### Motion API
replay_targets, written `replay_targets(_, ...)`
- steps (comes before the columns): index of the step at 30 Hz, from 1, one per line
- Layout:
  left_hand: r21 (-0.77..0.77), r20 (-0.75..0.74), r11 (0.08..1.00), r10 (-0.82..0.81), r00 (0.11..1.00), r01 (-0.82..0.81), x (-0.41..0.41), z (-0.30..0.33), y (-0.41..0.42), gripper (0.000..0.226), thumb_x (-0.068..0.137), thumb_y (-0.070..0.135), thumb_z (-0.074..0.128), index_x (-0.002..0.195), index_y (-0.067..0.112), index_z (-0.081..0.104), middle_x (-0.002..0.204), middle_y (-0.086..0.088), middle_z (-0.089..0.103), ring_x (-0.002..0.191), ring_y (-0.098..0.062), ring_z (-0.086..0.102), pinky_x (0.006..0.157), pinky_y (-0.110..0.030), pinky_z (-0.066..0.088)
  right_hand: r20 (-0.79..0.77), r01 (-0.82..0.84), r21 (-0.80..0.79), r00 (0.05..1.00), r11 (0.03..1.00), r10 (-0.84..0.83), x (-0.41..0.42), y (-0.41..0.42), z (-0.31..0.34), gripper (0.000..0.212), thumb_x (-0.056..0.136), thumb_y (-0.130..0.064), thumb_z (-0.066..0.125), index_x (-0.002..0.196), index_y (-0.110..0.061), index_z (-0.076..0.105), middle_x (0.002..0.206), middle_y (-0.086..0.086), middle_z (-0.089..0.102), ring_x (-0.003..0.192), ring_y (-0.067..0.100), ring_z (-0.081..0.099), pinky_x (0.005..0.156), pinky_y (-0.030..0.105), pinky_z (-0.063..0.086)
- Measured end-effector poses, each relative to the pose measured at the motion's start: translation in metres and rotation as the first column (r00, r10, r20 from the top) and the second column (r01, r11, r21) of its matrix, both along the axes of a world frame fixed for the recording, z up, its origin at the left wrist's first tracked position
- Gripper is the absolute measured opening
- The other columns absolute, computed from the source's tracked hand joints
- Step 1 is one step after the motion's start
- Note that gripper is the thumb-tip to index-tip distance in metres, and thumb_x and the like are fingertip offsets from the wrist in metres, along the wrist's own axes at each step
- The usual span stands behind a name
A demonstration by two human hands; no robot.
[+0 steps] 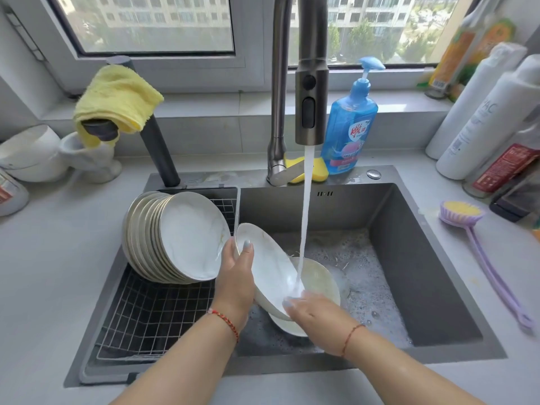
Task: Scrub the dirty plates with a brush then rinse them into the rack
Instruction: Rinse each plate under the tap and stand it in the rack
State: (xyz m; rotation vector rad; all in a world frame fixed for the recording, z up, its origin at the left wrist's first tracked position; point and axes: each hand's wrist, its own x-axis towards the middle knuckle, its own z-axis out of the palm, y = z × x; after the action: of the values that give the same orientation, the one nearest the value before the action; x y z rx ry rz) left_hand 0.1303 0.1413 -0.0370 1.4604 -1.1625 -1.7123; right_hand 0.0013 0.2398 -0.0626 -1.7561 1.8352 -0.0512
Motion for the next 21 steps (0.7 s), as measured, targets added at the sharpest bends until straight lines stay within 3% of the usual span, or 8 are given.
replay_targets(3,0.006,0.060,1.000,-0.028,0.998,0.028,-0.002,0.009,0.000,0.077,0.077,0.073,0.046,0.147,0.047,0.027,0.154,0.008,0.037,0.138,-0.025,0.041,0.110,-0.054,0.039,0.452,0.255,-0.112,0.874,0.960,-0.180,0.018,0.011,0.011,0.034,0.101,-0.034,0.040,0.110,-0.011,0.063,0.101,0.002,0.067,0.098,0.012,0.057,0.087,0.027,0.041)
replay_targets(5,0.013,0.088,0.999,-0.043,0.995,0.042,-0.003,0.013,0.000,0.070,0.090,0.063,0.046,0.152,0.040,0.023,0.156,0.006,0.032,0.140,-0.026,0.037,0.110,-0.054,0.039,0.457,0.285,-0.292,0.880,0.913,-0.129,0.029,0.009,0.008,0.024,0.093,-0.037,0.048,0.106,-0.027,0.065,0.088,-0.010,0.067,0.084,0.007,0.057,0.072,0.022,0.044)
replay_targets(8,0.004,0.138,0.993,-0.115,0.984,0.115,-0.005,0.025,-0.001,0.092,0.067,0.079,0.044,0.150,0.042,0.025,0.150,0.005,0.041,0.132,-0.026,0.045,0.104,-0.053,0.046,0.322,0.290,-0.527,0.938,0.799,-0.127,0.034,0.007,0.002,0.007,0.086,-0.034,0.048,0.083,-0.028,0.049,0.056,-0.012,0.047,0.059,0.012,0.042,0.050,0.018,0.025)
replay_targets(9,0.009,0.138,0.990,-0.141,0.980,0.141,-0.005,0.029,-0.002,0.099,0.060,0.085,0.043,0.149,0.045,0.027,0.146,0.004,0.045,0.127,-0.028,0.050,0.099,-0.053,0.050,0.328,0.333,-0.542,0.929,0.772,-0.171,0.034,0.007,0.004,0.016,0.086,-0.033,0.050,0.075,-0.027,0.042,0.051,-0.013,0.038,0.055,0.012,0.036,0.048,0.017,0.021)
replay_targets(12,0.089,0.051,0.984,-0.156,0.986,0.152,0.000,0.033,-0.007,0.103,0.053,0.099,0.045,0.142,0.046,0.035,0.134,-0.006,0.056,0.112,-0.034,0.063,0.082,-0.054,0.059,0.515,0.509,-0.393,0.812,0.766,-0.275,0.032,0.004,0.015,0.030,0.090,-0.028,0.055,0.064,-0.027,0.041,0.050,-0.017,0.046,0.050,0.005,0.041,0.046,0.015,0.028)
replay_targets(15,0.102,0.000,0.985,-0.140,0.990,0.139,0.005,0.037,-0.007,0.058,0.085,0.079,0.035,0.127,0.039,0.040,0.114,-0.015,0.068,0.096,-0.035,0.071,0.084,-0.053,0.059,0.653,0.625,-0.278,0.680,0.729,-0.333,0.034,-0.001,0.032,0.028,0.095,-0.014,0.057,0.068,-0.022,0.057,0.052,-0.017,0.054,0.047,-0.001,0.049,0.043,0.010,0.035)
replay_targets(17,0.094,-0.010,0.987,-0.127,0.992,0.127,0.010,0.037,-0.008,0.042,0.097,0.065,0.029,0.124,0.036,0.040,0.108,-0.015,0.069,0.094,-0.032,0.071,0.087,-0.051,0.057,0.694,0.677,-0.244,0.622,0.694,-0.363,0.039,-0.005,0.041,0.022,0.094,-0.012,0.056,0.074,-0.015,0.063,0.055,-0.010,0.056,0.048,-0.001,0.054,0.041,0.011,0.038)
replay_targets(21,0.087,-0.020,0.989,-0.118,0.993,0.119,0.019,0.038,-0.009,0.049,0.102,0.056,0.029,0.135,0.023,0.045,0.106,-0.014,0.068,0.097,-0.028,0.069,0.082,-0.044,0.059,0.684,0.720,-0.294,0.618,0.629,-0.387,0.047,-0.011,0.052,0.024,0.094,-0.015,0.058,0.077,-0.032,0.062,0.067,-0.008,0.064,0.064,-0.005,0.058,0.053,0.010,0.043)
